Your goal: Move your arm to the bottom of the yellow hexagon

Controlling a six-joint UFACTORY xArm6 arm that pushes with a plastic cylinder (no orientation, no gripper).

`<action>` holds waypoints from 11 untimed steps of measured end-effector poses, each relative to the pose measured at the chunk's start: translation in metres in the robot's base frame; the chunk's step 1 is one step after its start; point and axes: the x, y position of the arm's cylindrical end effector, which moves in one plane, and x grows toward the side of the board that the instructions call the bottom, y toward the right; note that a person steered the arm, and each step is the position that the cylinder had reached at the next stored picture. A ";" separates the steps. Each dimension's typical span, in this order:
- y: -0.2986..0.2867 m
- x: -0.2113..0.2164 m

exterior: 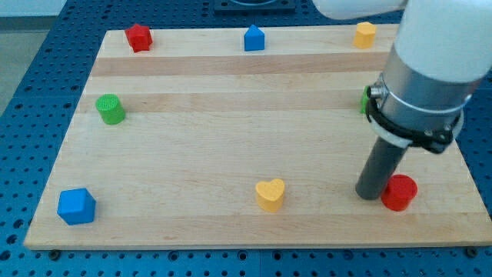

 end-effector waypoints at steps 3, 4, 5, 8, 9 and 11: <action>-0.051 -0.079; -0.060 -0.103; -0.066 -0.139; -0.034 -0.225; -0.003 -0.232; 0.067 -0.263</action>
